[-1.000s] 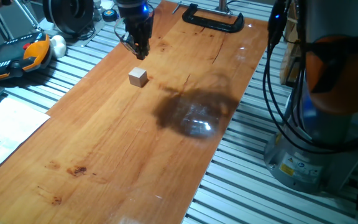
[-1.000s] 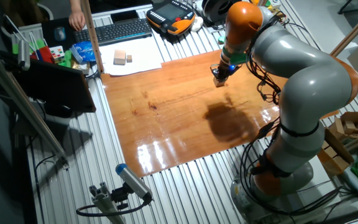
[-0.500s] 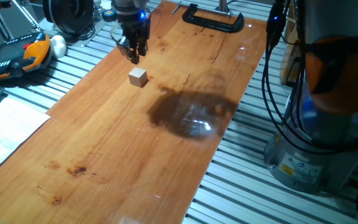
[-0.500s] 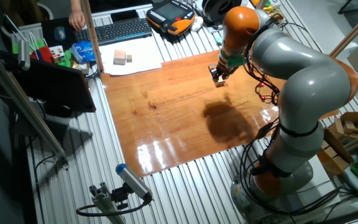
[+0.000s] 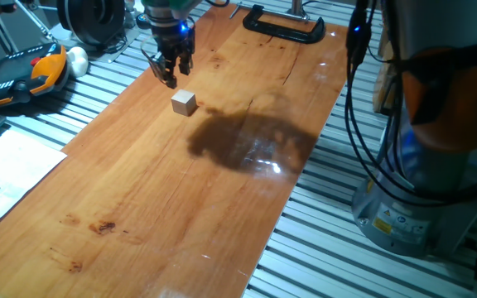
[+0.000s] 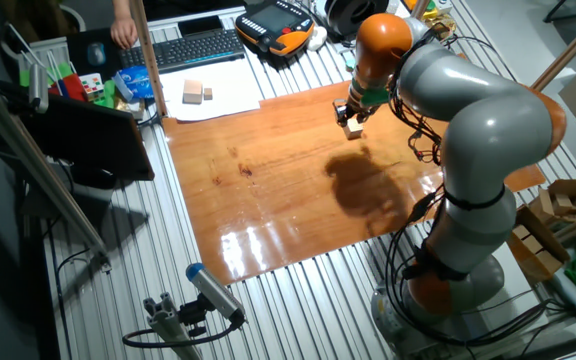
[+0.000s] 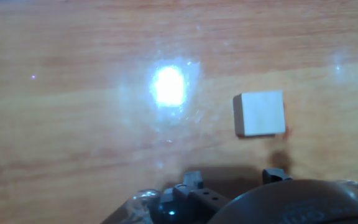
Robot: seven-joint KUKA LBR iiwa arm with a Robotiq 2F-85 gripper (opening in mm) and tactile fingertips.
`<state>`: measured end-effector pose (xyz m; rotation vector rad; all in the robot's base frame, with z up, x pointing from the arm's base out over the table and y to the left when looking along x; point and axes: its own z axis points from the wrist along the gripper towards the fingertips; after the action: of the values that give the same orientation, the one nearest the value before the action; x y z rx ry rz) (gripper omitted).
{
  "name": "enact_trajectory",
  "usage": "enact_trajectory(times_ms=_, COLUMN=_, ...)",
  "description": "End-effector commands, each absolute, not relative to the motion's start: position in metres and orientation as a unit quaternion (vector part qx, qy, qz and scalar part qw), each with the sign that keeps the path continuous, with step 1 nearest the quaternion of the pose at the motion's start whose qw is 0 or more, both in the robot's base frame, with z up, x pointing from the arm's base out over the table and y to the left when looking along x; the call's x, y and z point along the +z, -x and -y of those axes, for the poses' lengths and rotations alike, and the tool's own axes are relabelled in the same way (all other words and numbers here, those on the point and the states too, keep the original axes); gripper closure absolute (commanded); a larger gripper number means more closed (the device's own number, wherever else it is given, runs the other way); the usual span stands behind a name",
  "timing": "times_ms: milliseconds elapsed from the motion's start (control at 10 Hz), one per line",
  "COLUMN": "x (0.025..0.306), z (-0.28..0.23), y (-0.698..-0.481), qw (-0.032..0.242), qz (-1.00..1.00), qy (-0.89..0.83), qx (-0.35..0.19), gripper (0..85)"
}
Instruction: Hold a small block with the gripper and sweep it from left to right on the table
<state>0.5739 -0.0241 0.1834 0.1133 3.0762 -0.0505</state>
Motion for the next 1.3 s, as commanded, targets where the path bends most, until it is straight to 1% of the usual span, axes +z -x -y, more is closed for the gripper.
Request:
enact_trajectory(times_ms=0, x=0.18, z=0.028, y=-0.579, qw=0.032, qz=-0.999, qy=-0.037, qx=-0.016, gripper=30.7)
enact_trajectory(times_ms=100, x=0.171, z=0.033, y=-0.587, qw=0.032, qz=-0.999, qy=-0.037, qx=-0.016, gripper=29.7)
enact_trajectory(times_ms=300, x=0.17, z=0.034, y=-0.588, qw=0.026, qz=-0.999, qy=-0.032, qx=-0.014, gripper=28.7)
enact_trajectory(times_ms=500, x=0.17, z=0.034, y=-0.588, qw=0.013, qz=-0.999, qy=-0.03, qx=-0.001, gripper=29.7)
enact_trajectory(times_ms=700, x=0.17, z=0.034, y=-0.588, qw=-0.003, qz=-0.999, qy=-0.046, qx=0.0, gripper=31.0)
enact_trajectory(times_ms=800, x=0.17, z=0.034, y=-0.588, qw=-0.003, qz=-0.999, qy=-0.054, qx=-0.003, gripper=30.3)
enact_trajectory(times_ms=900, x=0.17, z=0.034, y=-0.588, qw=-0.009, qz=-0.998, qy=-0.057, qx=-0.007, gripper=28.0)
enact_trajectory(times_ms=1100, x=0.169, z=0.035, y=-0.588, qw=-0.009, qz=-0.998, qy=-0.052, qx=-0.023, gripper=20.0)
enact_trajectory(times_ms=1200, x=0.161, z=0.042, y=-0.595, qw=-0.004, qz=-0.999, qy=-0.047, qx=-0.018, gripper=16.3)
